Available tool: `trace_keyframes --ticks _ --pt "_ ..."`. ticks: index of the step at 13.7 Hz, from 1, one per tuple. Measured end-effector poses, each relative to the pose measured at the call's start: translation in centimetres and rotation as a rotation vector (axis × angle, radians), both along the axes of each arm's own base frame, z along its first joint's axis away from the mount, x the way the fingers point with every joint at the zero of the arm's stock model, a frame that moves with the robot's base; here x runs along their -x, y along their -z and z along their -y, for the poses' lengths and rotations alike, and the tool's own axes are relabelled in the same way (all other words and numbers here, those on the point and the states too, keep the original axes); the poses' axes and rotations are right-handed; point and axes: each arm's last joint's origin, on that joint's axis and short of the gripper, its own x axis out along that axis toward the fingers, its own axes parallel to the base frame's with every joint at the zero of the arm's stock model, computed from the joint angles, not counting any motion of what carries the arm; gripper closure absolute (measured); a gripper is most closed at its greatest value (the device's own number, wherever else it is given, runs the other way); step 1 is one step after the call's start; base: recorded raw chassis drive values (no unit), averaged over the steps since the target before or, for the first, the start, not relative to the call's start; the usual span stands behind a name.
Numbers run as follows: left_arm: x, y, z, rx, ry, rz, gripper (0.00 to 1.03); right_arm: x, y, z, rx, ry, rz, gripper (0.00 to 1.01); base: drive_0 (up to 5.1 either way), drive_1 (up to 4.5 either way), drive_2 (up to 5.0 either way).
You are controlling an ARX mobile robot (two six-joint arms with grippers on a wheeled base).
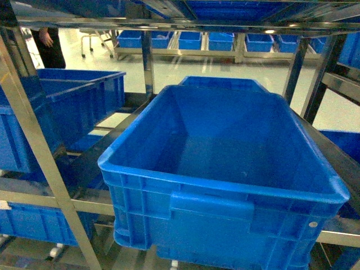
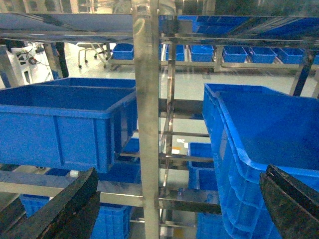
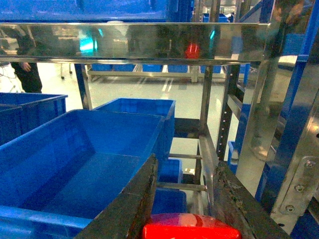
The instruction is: Pick red block from blue box to shelf
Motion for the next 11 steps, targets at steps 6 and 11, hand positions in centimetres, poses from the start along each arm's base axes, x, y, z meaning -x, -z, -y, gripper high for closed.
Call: trace_keyframes --ticks 6,11 --pt "0.0 0.0 0.0 0.0 0.0 0.0 0.05 0.0 0.0 0.0 0.0 0.0 0.0 0.73 0.0 0.0 0.0" --pt "0.0 0.0 0.0 0.0 0.0 0.0 0.05 0.0 0.0 0.0 0.0 0.0 0.0 0.73 0.0 0.0 0.0"
